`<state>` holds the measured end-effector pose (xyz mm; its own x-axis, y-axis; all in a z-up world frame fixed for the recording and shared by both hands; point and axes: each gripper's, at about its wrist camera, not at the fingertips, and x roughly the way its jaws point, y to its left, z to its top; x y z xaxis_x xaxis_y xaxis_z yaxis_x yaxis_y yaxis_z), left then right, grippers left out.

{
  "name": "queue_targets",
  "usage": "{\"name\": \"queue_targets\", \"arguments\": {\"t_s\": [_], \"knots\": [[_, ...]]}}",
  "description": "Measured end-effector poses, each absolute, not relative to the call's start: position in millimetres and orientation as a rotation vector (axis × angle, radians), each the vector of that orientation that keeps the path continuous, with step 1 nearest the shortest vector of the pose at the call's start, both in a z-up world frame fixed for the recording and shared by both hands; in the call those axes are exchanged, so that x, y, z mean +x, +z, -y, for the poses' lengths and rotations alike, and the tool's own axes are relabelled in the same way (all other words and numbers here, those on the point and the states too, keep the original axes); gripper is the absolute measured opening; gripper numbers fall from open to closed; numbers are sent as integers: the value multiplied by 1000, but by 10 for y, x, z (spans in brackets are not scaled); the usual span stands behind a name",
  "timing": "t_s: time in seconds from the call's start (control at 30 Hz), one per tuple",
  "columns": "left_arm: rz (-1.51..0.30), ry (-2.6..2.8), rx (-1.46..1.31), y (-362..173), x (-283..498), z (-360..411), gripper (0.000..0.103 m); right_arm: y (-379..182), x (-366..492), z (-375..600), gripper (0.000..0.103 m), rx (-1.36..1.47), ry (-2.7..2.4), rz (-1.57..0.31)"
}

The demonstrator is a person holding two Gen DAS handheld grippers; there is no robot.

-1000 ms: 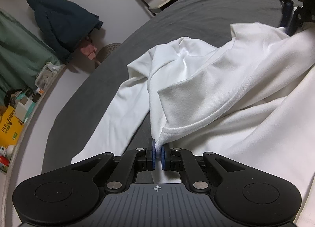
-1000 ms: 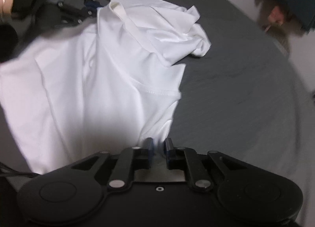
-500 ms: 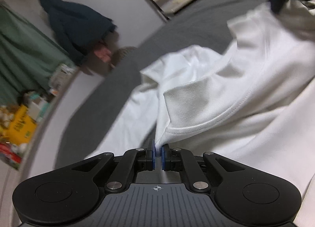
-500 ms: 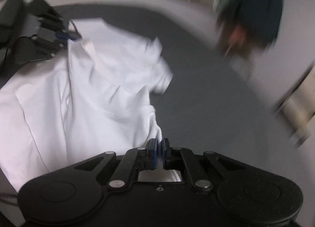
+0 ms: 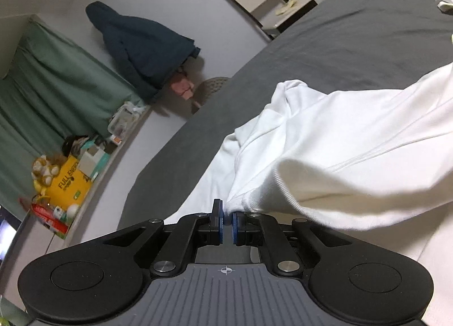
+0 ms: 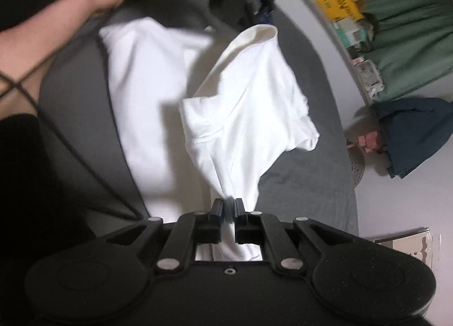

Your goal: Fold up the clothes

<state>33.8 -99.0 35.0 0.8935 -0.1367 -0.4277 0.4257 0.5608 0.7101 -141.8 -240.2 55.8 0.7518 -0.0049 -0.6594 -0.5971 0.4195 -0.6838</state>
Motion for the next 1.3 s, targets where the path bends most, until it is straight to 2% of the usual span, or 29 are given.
{"name": "queue_targets", "arguments": {"t_s": [0.03, 0.1, 0.13, 0.17, 0.4, 0.43, 0.47, 0.5, 0.53, 0.63, 0.77, 1.03, 1.17, 1.3], "knots": [[-349, -339, 918, 357, 346, 991, 6, 525, -1408, 2367, 10, -1105, 407, -649], [-356, -343, 916, 380, 361, 989, 6, 460, -1387, 2297, 21, -1139, 411, -661], [-355, -346, 919, 382, 354, 999, 6, 428, -1377, 2262, 33, -1156, 413, -668], [-353, -349, 922, 376, 345, 987, 6, 395, -1367, 2227, 35, -1173, 415, -674], [-346, -356, 917, 377, 319, 967, 6, 191, -1259, 2013, 35, -1269, 396, -714], [-344, -357, 916, 377, 320, 971, 6, 178, -1229, 2009, 35, -1265, 382, -721], [-342, -357, 915, 373, 318, 972, 6, 167, -1200, 2013, 30, -1256, 375, -735], [-342, -356, 916, 363, 316, 974, 6, 157, -1173, 2020, 22, -1244, 373, -754], [-342, -356, 917, 354, 314, 976, 6, 160, -1161, 2026, 3, -1230, 369, -771], [-293, -335, 909, 464, 282, 984, 6, 292, -1200, 2063, 4, -1167, 324, -737], [-144, -269, 876, 851, 185, 1012, 6, 729, -1280, 2206, 4, -1004, 164, -601], [156, -135, 799, 1657, -15, 1071, 6, 2140, -1342, 2851, 3, -638, -243, -209], [391, -31, 732, 2520, -238, 1117, 6, 2918, -1526, 3024, 3, -506, -314, 34], [572, 68, 713, 3127, -543, 1072, 6, 3596, -1855, 2968, 3, -480, -337, 286]]}}
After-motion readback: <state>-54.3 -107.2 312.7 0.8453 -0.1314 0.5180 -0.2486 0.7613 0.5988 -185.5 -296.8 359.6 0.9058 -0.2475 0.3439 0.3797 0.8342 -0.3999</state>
